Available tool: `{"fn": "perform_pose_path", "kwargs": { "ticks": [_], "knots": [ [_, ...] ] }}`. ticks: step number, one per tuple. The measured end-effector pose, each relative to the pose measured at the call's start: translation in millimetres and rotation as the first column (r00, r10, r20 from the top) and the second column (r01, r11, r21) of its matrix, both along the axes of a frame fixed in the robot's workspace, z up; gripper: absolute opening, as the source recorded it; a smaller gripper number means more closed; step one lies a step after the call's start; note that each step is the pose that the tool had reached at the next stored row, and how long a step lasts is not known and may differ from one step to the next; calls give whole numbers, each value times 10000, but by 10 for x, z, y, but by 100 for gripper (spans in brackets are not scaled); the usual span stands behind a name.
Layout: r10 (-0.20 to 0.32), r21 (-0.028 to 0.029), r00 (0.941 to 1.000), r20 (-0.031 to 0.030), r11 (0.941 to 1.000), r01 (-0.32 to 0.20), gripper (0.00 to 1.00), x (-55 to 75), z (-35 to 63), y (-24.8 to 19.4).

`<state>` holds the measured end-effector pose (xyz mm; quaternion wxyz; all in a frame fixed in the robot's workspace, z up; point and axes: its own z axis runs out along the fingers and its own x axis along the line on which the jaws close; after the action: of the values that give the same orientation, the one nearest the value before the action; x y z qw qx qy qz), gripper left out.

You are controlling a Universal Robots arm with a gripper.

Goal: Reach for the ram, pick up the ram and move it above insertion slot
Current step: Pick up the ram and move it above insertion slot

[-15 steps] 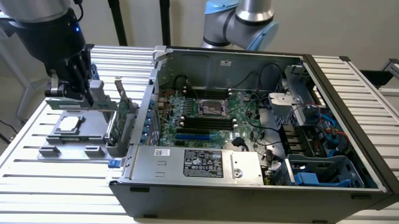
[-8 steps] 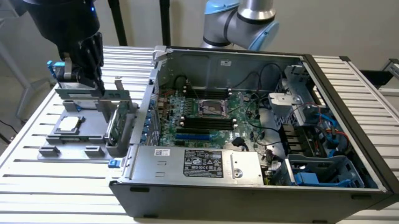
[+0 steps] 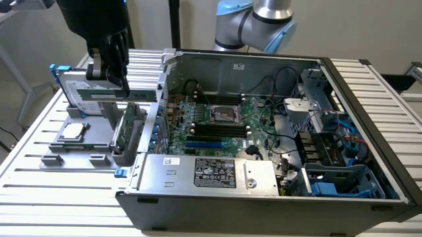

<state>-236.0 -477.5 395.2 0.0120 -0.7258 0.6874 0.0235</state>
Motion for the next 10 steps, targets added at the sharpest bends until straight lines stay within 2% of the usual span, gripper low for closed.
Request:
{"fn": "perform_pose_path", "kwargs": {
  "ticks": [6,10],
  "knots": [
    [-1,43,10000,-1,10000,1,13,274,0,10],
    [-1,97,10000,-1,10000,1,13,457,-1,13]
  ]
}}
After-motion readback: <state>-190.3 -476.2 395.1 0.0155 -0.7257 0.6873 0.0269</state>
